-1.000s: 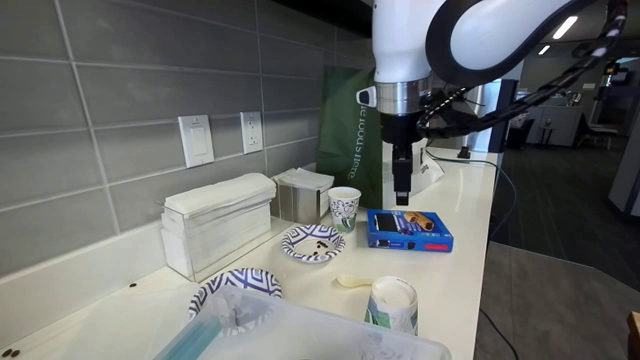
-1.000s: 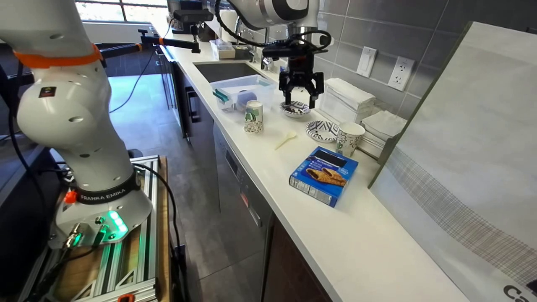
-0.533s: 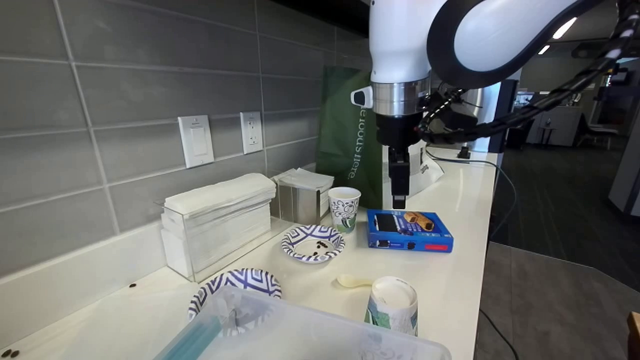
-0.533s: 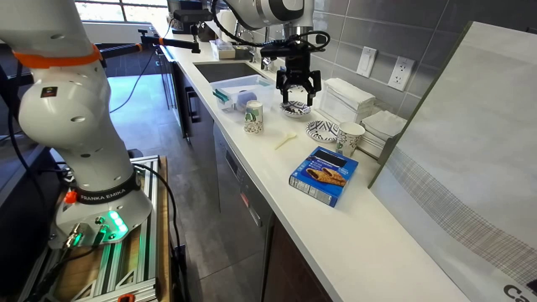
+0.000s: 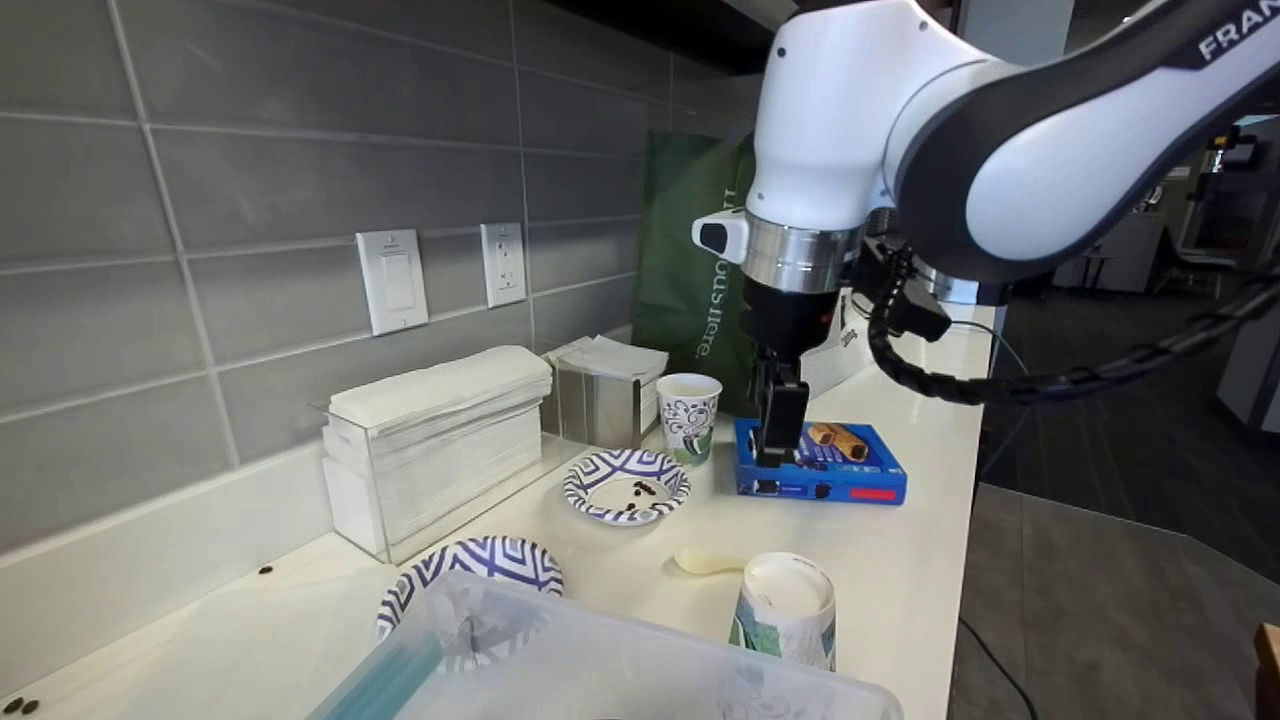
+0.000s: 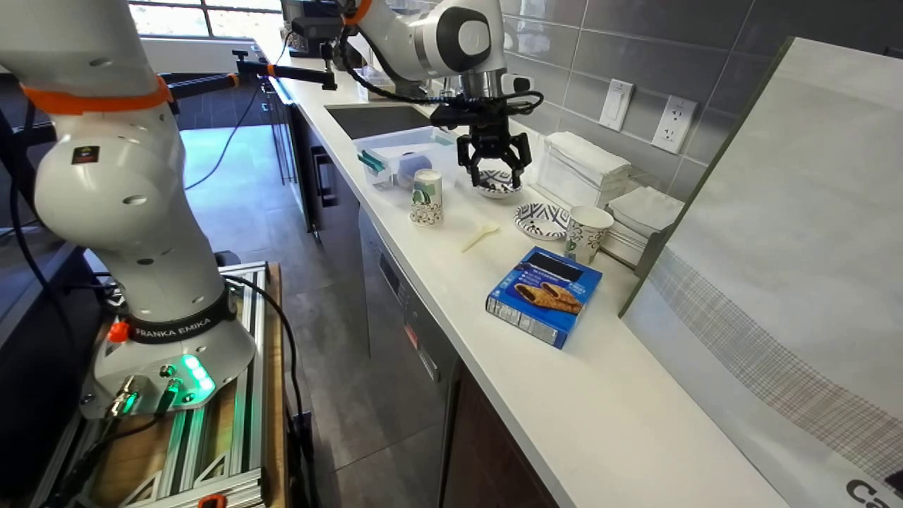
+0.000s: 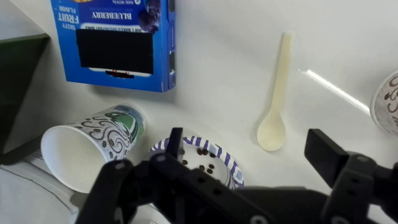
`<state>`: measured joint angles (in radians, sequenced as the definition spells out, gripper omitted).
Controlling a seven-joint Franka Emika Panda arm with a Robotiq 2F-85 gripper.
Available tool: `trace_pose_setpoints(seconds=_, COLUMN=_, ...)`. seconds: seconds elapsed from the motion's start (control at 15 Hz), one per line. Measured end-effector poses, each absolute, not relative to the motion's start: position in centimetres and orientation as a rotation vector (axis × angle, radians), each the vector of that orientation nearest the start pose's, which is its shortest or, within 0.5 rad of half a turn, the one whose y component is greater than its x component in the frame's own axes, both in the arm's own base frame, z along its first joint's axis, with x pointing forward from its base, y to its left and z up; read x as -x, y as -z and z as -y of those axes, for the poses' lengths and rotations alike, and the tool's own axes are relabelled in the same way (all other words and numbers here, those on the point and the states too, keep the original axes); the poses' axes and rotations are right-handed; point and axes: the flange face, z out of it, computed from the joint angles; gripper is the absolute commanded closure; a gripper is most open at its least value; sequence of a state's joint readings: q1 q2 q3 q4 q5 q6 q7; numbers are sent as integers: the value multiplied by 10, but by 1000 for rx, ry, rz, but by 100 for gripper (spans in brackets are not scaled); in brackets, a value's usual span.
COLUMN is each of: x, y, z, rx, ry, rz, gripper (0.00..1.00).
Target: Use the white spoon to place some of the contents from the bowl on the left into the bowl on the right.
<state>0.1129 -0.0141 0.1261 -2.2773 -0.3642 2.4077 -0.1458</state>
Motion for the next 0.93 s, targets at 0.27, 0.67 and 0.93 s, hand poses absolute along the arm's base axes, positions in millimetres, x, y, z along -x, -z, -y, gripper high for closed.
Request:
trace_pose_setpoints(seconds=0.27, x=-499, y=-347, z=-113, rx=3126, ry=495, rz=1067, gripper=0)
trace_pose_setpoints(seconds=0.67, x=-477, y=-306, z=-99, rx=2992, ry=675, rz=1090, gripper=0)
trace_pose_setpoints(seconds=0.93, x=-469, y=-279, z=-106, rx=2918, ry=736, rz=1045, gripper=0)
